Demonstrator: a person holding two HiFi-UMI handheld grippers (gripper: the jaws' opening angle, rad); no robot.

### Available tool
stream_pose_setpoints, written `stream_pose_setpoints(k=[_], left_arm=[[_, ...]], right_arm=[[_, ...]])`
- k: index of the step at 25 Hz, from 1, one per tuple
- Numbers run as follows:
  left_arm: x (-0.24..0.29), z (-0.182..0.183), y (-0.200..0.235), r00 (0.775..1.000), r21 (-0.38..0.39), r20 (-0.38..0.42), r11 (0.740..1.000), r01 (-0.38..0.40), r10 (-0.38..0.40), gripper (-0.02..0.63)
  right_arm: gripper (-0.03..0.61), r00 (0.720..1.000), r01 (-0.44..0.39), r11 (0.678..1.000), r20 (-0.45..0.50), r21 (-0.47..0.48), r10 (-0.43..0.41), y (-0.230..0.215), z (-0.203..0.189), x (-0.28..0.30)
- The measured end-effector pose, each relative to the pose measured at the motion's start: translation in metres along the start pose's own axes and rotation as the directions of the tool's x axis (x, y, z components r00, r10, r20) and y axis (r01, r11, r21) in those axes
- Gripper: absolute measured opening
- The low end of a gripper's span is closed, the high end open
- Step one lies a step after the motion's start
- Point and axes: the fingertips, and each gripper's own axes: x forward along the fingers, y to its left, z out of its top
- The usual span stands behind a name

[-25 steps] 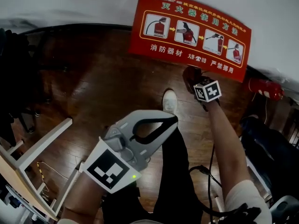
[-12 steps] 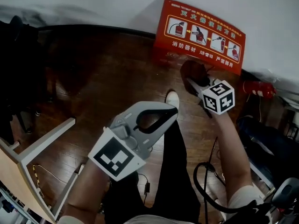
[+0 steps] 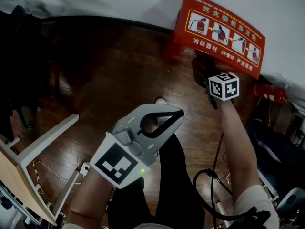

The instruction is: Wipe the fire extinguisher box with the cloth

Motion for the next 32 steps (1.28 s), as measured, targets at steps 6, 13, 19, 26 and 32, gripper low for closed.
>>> stream_pose_setpoints(k=[6, 13, 19, 26, 32], left_arm=[[0.025, -0.020, 0.023, 1.000, -0.014, -0.013, 1.000, -0.010, 0.009, 0.000], [0.032, -0.026, 0.034, 1.000, -0.038, -0.001, 0.999, -0.023, 0.023, 0.000], [0.010, -0.015, 0.030, 0.999, -0.031, 0.014, 0.999, -0.036, 0.036, 0.000], [-0.025, -0.010, 0.017, 0.999, 0.010, 0.019, 0.999, -0.043, 0.043, 0.000], [-0.052, -0.030, 0.017, 0.996, -0.024, 0.015, 0.996, -0.089, 0.089, 0.000]], right_arm=[[0.053, 0.996, -0.034, 0.999, -0.083, 0.016, 0.035, -0.022, -0.040, 0.063], [0.052, 0.985, -0.050, 0.997, -0.164, 0.058, 0.059, -0.024, -0.062, 0.097], [0.054, 0.991, -0.106, 0.994, -0.086, -0.013, 0.105, 0.034, -0.019, 0.053], [0.053, 0.986, -0.129, 0.991, 0.101, -0.031, 0.131, 0.085, 0.053, 0.003], [0.052, 0.992, -0.090, 0.995, 0.088, 0.044, 0.086, 0.068, 0.043, 0.053]])
